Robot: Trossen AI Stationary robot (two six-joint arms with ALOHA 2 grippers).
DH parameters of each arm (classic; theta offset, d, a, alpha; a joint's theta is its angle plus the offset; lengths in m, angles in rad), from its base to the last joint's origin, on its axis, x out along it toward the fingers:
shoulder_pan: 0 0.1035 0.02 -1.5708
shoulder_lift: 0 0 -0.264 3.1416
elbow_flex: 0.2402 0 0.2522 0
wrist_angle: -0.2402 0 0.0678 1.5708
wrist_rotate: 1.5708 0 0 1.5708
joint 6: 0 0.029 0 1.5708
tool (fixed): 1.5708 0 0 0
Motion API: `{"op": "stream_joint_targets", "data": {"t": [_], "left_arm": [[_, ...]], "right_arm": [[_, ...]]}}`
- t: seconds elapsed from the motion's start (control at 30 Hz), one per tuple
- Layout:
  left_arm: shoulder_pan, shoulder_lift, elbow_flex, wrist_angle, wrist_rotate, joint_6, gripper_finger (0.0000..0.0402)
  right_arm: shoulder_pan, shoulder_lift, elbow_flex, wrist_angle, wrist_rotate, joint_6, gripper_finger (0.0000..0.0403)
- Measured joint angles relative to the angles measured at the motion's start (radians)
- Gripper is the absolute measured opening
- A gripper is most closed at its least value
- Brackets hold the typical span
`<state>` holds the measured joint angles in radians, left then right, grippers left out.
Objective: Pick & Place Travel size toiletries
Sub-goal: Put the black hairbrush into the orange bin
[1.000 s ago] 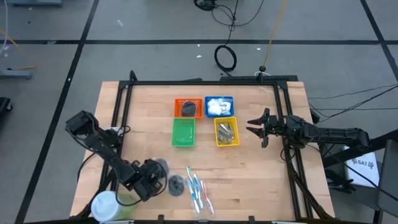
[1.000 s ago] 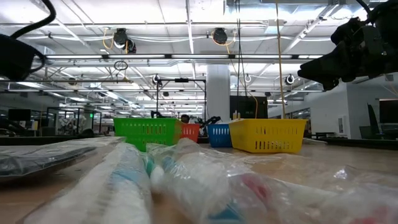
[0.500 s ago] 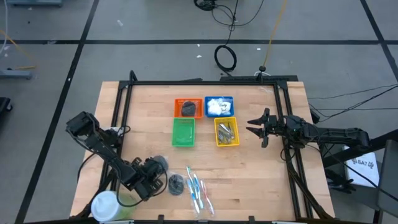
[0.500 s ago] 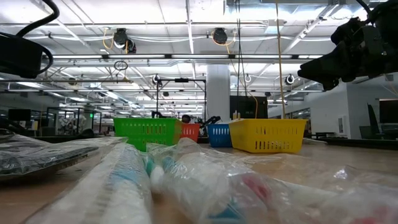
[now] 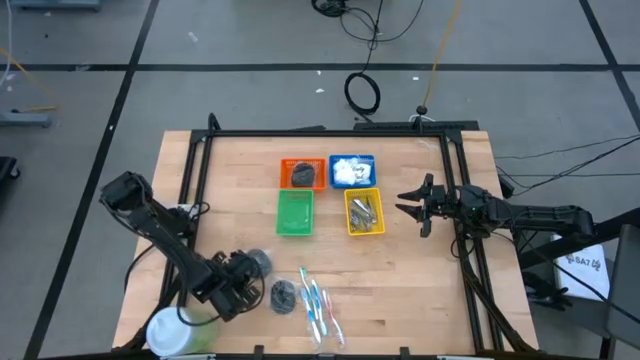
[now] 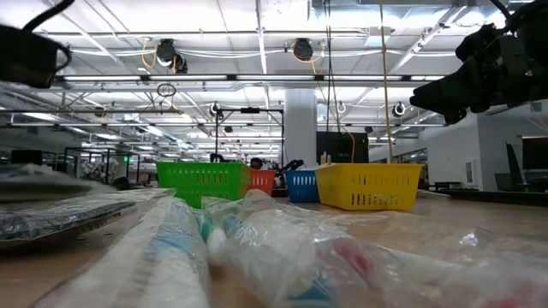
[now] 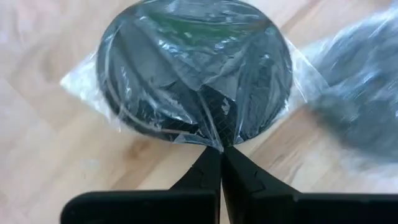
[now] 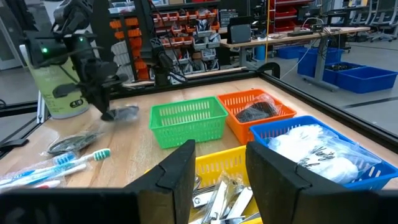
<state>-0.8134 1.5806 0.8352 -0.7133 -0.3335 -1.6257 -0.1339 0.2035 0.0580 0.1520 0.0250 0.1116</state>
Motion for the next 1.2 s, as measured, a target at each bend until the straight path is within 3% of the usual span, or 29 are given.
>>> {"op": "stream_joint_targets", "data": {"t": [0.43, 0.57, 0.7, 0.9, 1.03, 1.2], "left_arm": [[0.021, -0.142, 0.002, -0.020, -0.277, 0.137, 0.0000], [0.068, -0.185, 0.002, 0.005, -0.416, 0.259, 0.0000], [0.151, -0.230, 0.003, 0.077, -0.474, 0.442, 0.0000], [0.336, -0.258, 0.003, 0.286, -0.468, 0.787, 0.0000], [0.483, -0.259, 0.004, 0.422, -0.334, 1.000, 0.0000], [0.672, -0.259, 0.004, 0.498, -0.185, 1.137, 0.0000]], "right_arm": [[0.000, 0.000, 0.000, 0.000, 0.000, 0.000, 0.0130], [0.000, 0.000, 0.000, 0.000, 0.000, 0.000, 0.0130], [0.000, 0.000, 0.000, 0.000, 0.000, 0.000, 0.0130], [0.000, 0.000, 0.000, 0.000, 0.000, 0.000, 0.0130], [0.000, 0.000, 0.000, 0.000, 0.000, 0.000, 0.0130], [0.000, 0.000, 0.000, 0.000, 0.000, 0.000, 0.0130]]}}
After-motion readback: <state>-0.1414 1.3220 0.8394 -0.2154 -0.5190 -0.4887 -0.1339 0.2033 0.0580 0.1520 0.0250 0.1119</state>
